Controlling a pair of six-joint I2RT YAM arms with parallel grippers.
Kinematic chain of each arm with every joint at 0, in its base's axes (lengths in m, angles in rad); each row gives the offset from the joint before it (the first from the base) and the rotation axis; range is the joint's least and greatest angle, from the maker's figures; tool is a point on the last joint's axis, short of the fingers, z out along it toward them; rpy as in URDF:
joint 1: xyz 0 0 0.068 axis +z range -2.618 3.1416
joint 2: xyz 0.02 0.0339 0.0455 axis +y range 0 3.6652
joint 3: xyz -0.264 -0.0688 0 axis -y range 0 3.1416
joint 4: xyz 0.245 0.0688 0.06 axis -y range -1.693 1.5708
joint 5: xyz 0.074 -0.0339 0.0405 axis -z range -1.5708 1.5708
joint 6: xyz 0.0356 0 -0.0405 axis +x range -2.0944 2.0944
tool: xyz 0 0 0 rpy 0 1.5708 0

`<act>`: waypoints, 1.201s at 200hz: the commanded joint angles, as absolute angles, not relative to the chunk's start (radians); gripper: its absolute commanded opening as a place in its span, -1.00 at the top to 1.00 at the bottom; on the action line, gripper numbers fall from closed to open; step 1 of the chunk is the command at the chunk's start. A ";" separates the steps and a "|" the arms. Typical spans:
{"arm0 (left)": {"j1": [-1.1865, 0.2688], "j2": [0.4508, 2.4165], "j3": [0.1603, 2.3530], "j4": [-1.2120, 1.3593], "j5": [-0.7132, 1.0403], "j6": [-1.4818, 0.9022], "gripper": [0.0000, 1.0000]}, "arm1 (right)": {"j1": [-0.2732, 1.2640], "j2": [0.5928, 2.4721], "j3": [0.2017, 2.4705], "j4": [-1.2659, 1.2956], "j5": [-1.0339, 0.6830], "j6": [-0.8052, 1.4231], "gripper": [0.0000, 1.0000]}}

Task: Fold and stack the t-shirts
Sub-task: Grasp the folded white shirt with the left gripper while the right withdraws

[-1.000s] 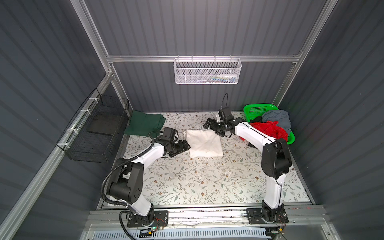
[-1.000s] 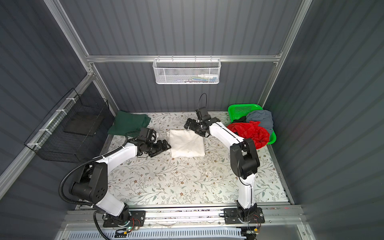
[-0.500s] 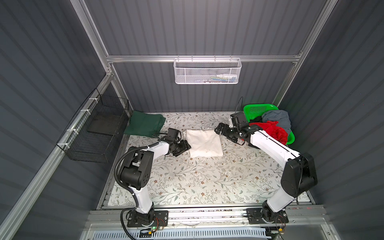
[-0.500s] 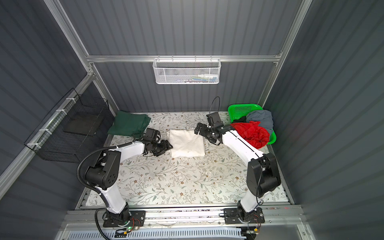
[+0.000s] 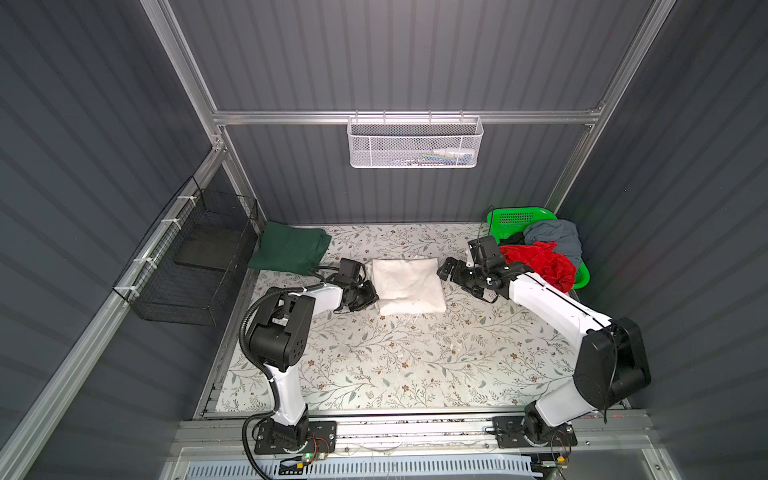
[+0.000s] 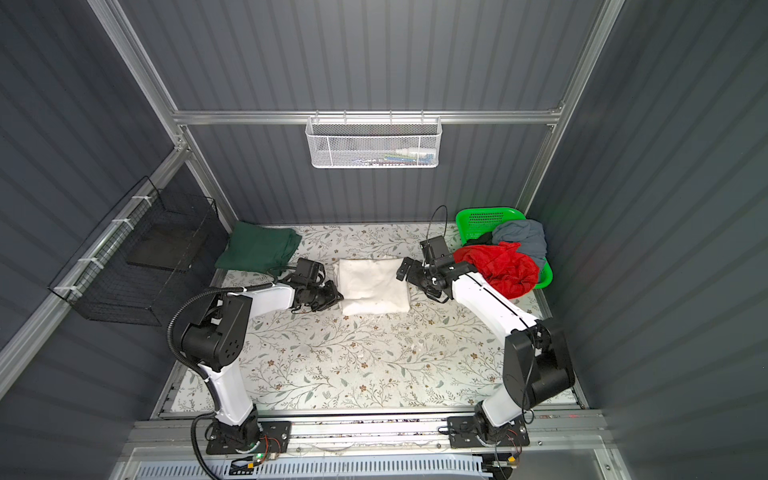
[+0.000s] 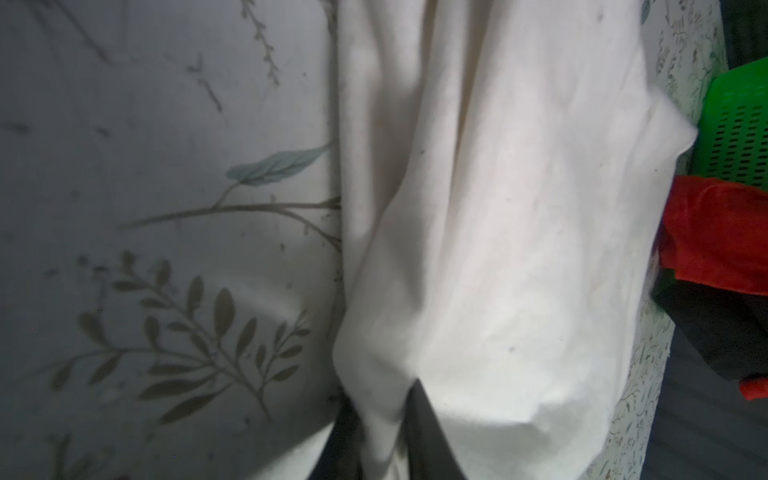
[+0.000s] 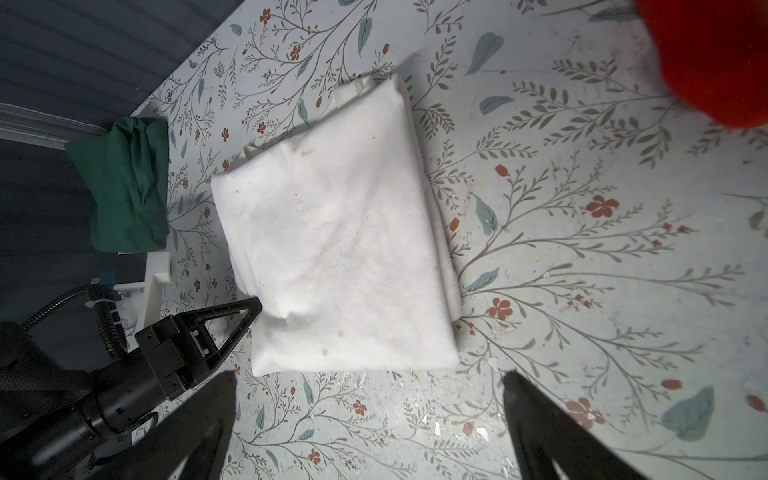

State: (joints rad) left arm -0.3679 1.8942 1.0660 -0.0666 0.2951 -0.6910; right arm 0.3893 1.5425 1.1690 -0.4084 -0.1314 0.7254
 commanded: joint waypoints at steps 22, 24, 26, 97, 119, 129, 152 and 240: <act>-0.371 1.950 1.198 -0.276 0.192 -0.513 1.00 | 0.376 1.472 1.086 -0.396 -0.103 0.736 -0.98; -0.371 1.953 1.209 -0.287 0.188 -0.504 1.00 | 0.375 1.470 1.083 -0.396 -0.102 0.736 -0.98; -0.370 1.955 1.218 -0.298 0.185 -0.495 1.00 | 0.374 1.467 1.080 -0.396 -0.099 0.735 -0.98; -0.363 2.007 1.477 -0.485 0.015 -0.372 1.00 | 0.372 1.359 0.979 -0.394 -0.083 0.705 -0.98; -0.360 2.021 1.544 -0.525 -0.018 -0.345 1.00 | 0.371 1.328 0.943 -0.362 -0.095 0.695 -0.98; -0.359 2.029 1.572 -0.542 -0.037 -0.336 1.00 | 0.371 1.319 0.927 -0.355 -0.103 0.698 -0.98; -0.351 2.049 1.629 -0.564 -0.052 -0.313 1.00 | 0.371 1.296 0.892 -0.334 -0.130 0.709 -0.98; -0.322 2.152 1.951 -0.767 -0.151 -0.108 1.00 | 0.370 1.185 0.792 -0.325 -0.147 0.699 -0.98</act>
State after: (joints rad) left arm -0.3378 2.1254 1.8606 -0.6701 -0.1101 -0.2104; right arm 0.3737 1.2144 0.8089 -0.3344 -0.1390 0.7136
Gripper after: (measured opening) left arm 0.065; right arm 0.990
